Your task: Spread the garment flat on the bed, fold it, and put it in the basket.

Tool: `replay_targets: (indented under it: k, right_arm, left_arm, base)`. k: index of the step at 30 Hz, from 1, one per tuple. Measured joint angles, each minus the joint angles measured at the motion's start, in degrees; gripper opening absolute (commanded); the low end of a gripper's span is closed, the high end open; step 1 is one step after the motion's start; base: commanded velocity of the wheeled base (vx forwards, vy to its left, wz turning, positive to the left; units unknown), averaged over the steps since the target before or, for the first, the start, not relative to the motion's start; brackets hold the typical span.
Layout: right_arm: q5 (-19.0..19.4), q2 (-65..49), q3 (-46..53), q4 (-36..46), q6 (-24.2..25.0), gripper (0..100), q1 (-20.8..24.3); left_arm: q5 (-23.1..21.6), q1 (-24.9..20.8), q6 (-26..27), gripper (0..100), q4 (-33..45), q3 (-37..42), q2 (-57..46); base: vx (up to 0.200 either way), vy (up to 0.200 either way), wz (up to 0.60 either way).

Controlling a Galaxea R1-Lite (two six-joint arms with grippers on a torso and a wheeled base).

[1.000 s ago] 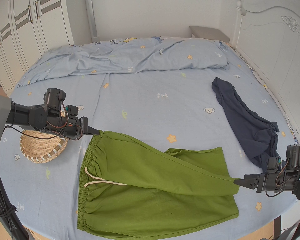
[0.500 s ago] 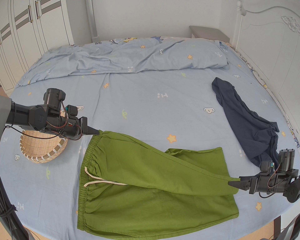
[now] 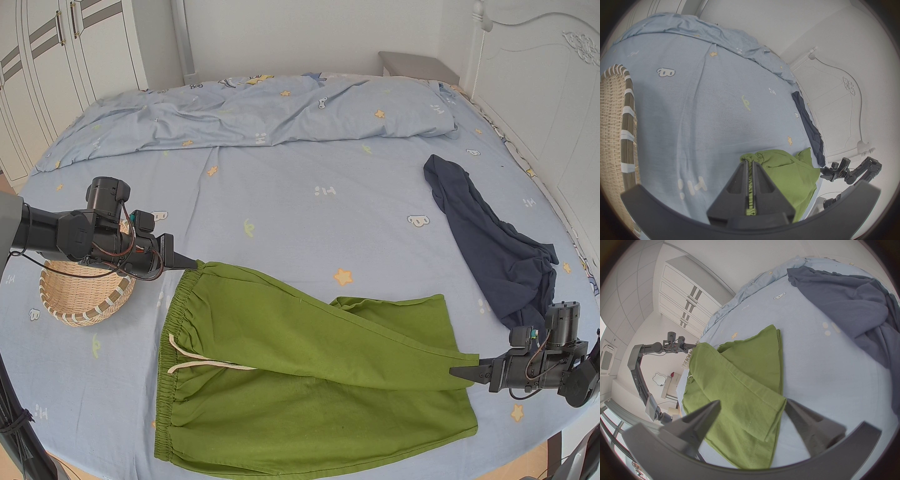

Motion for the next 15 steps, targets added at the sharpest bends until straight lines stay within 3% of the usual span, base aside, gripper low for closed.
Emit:
replay_targets:
  k: [15]
  right_arm:
    - [-0.9, -0.5, 0.7, -2.4, 0.2, 0, -0.4]
  left_arm:
    - [0.0, -0.1, 0.0, 0, 0.0, 0.2, -0.2]
  base:
    - [0.000, 0.000, 0.00]
